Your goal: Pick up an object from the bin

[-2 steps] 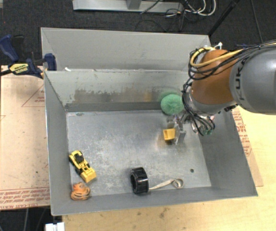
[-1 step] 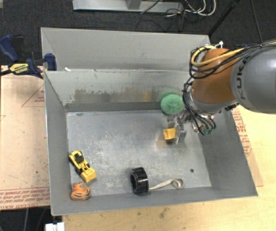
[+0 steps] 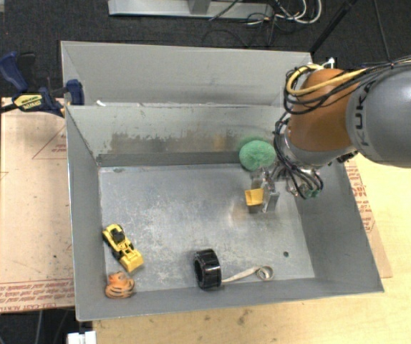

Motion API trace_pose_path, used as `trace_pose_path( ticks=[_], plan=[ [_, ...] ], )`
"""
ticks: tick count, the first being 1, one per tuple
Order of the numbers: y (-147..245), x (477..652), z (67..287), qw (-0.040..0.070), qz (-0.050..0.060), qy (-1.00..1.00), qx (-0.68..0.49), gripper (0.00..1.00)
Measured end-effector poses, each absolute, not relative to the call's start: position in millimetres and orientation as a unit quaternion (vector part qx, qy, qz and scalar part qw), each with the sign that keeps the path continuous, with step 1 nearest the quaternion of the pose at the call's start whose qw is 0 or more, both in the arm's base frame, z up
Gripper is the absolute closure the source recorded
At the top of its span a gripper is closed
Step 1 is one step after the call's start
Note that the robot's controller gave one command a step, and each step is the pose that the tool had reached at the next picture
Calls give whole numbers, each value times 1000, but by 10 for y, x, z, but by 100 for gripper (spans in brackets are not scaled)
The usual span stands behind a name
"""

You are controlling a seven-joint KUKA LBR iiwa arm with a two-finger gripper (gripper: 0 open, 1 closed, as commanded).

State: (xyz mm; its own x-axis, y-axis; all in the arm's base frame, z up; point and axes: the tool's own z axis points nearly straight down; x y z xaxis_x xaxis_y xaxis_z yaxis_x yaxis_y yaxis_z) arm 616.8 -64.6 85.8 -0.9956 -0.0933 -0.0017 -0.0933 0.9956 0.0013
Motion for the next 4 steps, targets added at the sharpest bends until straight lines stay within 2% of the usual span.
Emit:
trace_pose_path(
  ticks=[1, 4],
  plan=[
    [-643, 6158, 963, -1, 1, 999, -47, 100],
    [-638, 6168, 1573, 2, 0, 999, -46, 100]
  ],
)
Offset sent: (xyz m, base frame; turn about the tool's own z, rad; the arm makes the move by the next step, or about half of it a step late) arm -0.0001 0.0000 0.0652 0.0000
